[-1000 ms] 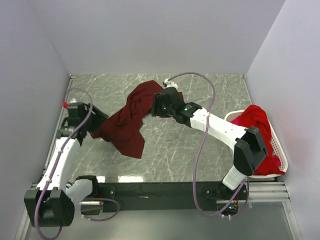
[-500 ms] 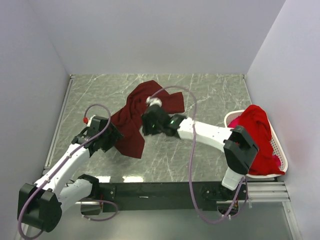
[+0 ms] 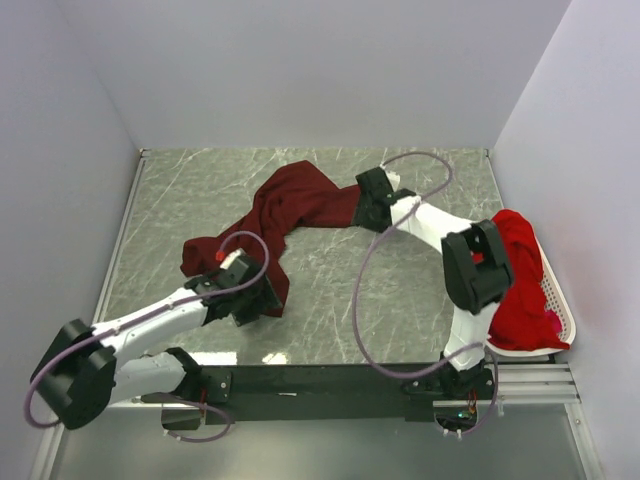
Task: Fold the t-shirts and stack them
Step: Flatten the tshirt out
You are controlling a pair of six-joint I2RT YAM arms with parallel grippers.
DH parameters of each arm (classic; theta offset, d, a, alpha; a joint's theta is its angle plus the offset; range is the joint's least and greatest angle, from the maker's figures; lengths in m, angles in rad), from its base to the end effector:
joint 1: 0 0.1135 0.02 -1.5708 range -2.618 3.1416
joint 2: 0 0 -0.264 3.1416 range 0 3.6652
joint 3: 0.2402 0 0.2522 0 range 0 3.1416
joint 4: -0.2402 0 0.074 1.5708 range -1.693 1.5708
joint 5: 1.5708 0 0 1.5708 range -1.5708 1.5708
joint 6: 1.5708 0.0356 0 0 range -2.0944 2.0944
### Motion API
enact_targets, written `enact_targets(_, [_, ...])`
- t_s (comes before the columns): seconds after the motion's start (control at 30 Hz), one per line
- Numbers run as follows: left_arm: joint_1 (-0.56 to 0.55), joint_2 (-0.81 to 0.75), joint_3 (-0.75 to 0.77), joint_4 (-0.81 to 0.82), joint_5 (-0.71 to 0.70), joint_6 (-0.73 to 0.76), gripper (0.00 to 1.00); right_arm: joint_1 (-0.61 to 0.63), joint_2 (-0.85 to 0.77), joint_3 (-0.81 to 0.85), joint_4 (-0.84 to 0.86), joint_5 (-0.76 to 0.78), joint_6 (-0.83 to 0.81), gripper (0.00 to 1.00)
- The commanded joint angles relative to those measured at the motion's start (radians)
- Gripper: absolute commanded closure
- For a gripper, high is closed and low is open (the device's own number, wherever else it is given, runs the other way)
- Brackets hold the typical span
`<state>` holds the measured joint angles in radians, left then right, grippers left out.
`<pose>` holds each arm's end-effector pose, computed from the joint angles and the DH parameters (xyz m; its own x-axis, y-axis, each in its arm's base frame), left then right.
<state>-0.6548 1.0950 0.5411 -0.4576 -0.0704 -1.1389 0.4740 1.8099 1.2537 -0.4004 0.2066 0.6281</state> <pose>0.1578 -0.1180 0.1775 -0.8063 -0.5231 -0.2763 -0.3687 0.8095 -0.4569 0.3459 0.1692 0.2027 -0.7891 0.2416 -0.5648 0.1509 0.9675 0.2030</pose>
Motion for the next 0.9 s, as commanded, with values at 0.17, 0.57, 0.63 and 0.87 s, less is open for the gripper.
enact_targets(0.17, [-0.089,0.179,0.056,0.057,-0.135,-0.007,0.25,-0.083,0.235,0.286,-0.143,-0.015,0.001,0.46])
enact_targets(0.57, [-0.141,0.292,0.069,0.069,-0.195,0.014,0.52,-0.083,0.385,0.438,-0.193,-0.044,0.022,0.55])
enact_targets(0.63, [-0.141,0.298,0.074,0.062,-0.216,0.013,0.67,-0.083,0.391,0.438,-0.187,-0.049,0.022,0.63])
enact_targets(0.87, [-0.074,0.191,0.216,-0.053,-0.324,0.074,1.00,-0.092,0.379,0.461,-0.195,-0.027,0.016,1.00])
